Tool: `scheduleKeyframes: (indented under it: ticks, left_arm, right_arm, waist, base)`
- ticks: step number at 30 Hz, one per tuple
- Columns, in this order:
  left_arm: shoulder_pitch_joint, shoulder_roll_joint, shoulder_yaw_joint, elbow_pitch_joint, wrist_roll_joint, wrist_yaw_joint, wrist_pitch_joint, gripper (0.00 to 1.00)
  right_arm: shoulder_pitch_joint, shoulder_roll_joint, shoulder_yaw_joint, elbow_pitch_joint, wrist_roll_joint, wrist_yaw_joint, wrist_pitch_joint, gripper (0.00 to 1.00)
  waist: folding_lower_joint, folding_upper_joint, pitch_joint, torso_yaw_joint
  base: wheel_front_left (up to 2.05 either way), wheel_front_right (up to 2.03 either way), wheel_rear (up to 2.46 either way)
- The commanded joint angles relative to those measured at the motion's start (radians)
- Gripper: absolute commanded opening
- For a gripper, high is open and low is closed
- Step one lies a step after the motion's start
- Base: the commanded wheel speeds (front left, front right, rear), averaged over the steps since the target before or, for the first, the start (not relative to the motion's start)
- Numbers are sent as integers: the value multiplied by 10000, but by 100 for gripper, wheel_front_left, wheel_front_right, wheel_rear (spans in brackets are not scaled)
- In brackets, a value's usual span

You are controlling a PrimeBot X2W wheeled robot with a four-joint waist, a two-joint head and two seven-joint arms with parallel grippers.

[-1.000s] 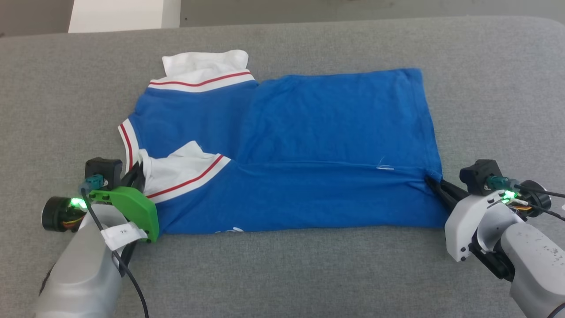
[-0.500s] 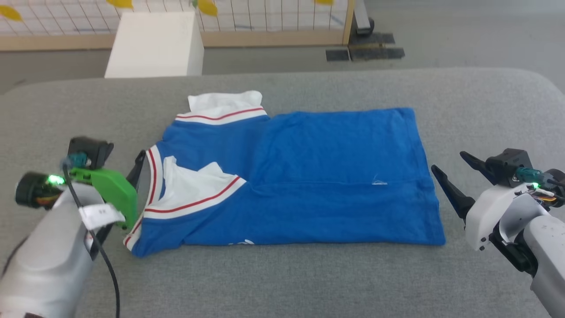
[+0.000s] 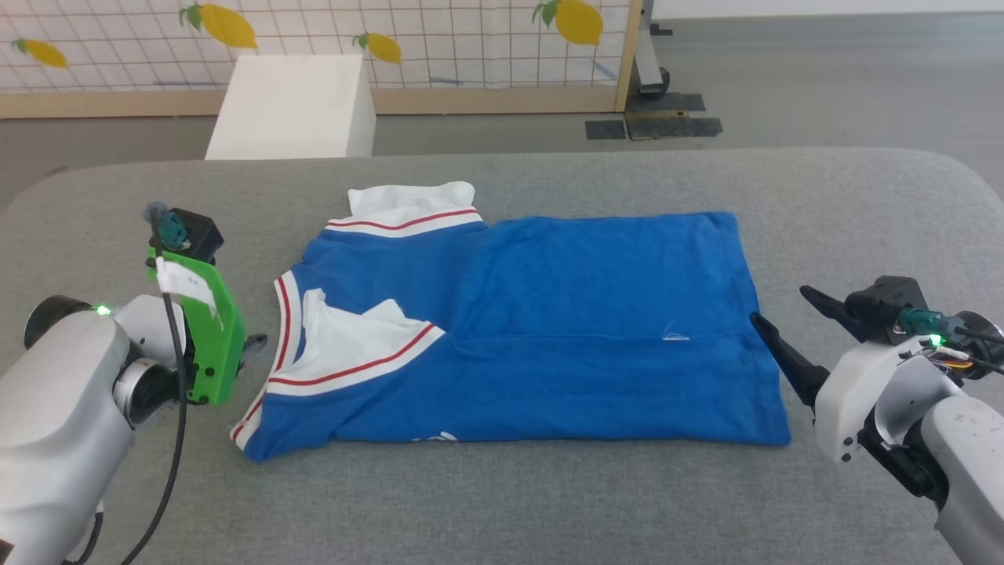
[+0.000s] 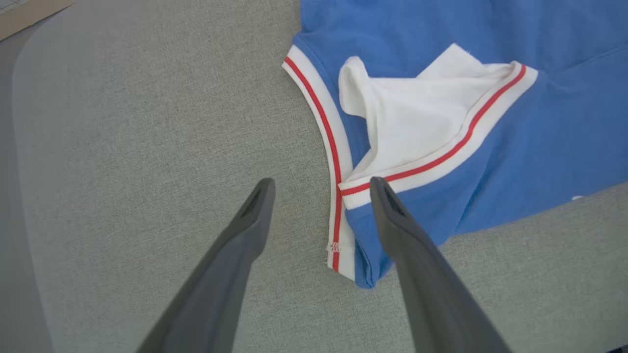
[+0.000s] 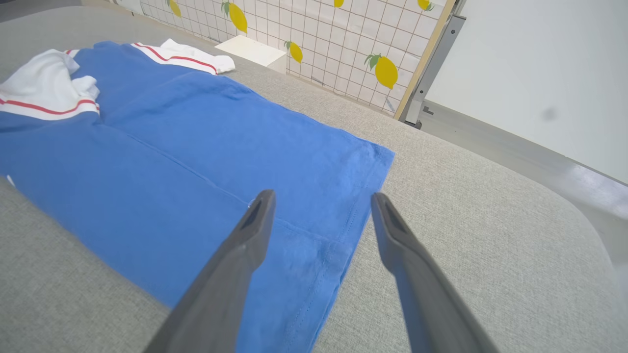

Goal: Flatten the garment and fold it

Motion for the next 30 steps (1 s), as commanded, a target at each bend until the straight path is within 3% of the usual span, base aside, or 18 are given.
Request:
scheduleKeyframes:
  ticks: [1,9,19,21,26,30]
  left_arm:
    - [-187,45,-133,-57,-177,-26,362,100]
    - [-184,44,-1061,135,-645,-26,2266,100]
    - [382,88,-1730,956,-856,-27,2361,100]
    - [409,89,-1869,931,-903,-27,2243,0]
    - [278,242,-2084,631,-1224,-27,2029,0]
    - [129,443,-2112,263,-1615,-27,1813,0]
  right_arm:
    - [50,50,42,-49,68,-17,61,100]
    - [-253,-102,335,-212,182,-17,273,100]
    - [-681,-137,708,-159,332,-17,295,100]
    - [-781,-182,741,-123,381,-17,322,100]
    - [-1104,-406,956,-162,508,-17,564,100]
    - [-1646,-812,1645,-322,795,-17,1587,100]
  waist:
    - [1,0,137,-144]
    - [1,0,655,-596]
    - [1,0,1010,-987]
    - [1,0,984,-975]
    - [1,0,780,-876]
    - [1,0,552,-777]
  base:
    - [0,0,0]
    - [0,0,0]
    - [0,0,0]
    - [0,0,0]
    - [0,0,0]
    - [0,0,0]
